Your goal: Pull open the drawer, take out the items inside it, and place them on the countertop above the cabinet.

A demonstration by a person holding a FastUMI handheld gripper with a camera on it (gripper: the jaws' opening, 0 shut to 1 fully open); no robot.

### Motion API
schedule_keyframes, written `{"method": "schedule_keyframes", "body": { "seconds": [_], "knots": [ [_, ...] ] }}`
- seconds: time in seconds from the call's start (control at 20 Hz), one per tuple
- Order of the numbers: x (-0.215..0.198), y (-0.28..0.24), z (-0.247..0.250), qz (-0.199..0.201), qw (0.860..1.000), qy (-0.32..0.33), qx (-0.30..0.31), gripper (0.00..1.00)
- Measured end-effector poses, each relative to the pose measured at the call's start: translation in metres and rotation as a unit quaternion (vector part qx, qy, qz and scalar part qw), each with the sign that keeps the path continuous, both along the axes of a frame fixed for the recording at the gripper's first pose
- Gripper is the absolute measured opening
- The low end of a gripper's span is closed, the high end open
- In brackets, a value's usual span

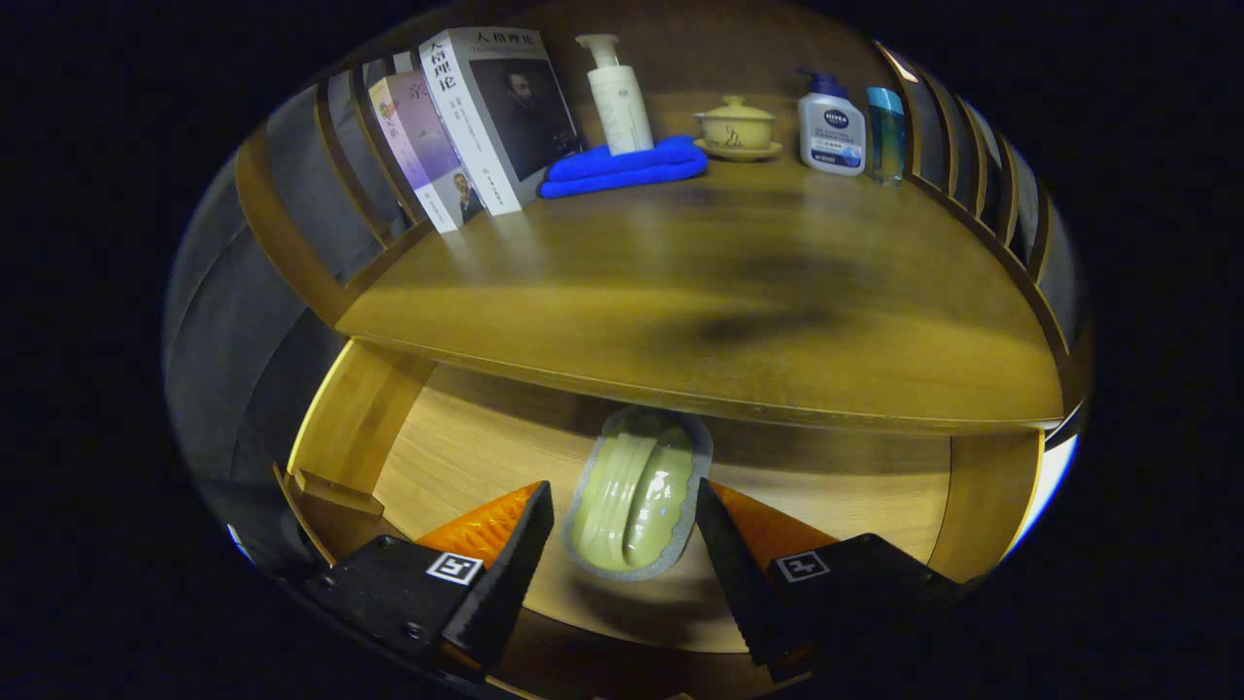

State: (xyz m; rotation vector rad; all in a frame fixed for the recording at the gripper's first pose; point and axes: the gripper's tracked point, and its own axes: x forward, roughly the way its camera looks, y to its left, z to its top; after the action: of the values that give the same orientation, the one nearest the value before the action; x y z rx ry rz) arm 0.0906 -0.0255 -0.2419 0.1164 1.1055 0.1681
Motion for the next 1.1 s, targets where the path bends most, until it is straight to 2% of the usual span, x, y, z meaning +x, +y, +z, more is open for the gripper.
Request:
{"method": "schedule_keyframes", "body": {
  "seconds": [0.1,0.35,0.4,0.5,0.65,0.75,1.1],
  "knots": [
    [0.0,0.002,-0.003,-0.002,1.0,0.005,0.001,0.88],
    [0.003,0.007,-0.011,0.011,1.0,0.008,-0.013,0.52],
    [0.0,0.008,-0.01,0.017,1.0,0.011,-0.008,0.51],
    [0.001,0.009,-0.01,0.007,1.0,0.012,-0.005,0.25],
    [-0.008,0.024,-0.005,0.022,0.999,0.012,0.03,0.18],
    [-0.013,0.034,0.006,0.026,0.998,0.006,0.061,0.18],
    [-0.024,0.033,0.046,0.044,0.996,-0.032,0.07,0.18]
  ]
}}
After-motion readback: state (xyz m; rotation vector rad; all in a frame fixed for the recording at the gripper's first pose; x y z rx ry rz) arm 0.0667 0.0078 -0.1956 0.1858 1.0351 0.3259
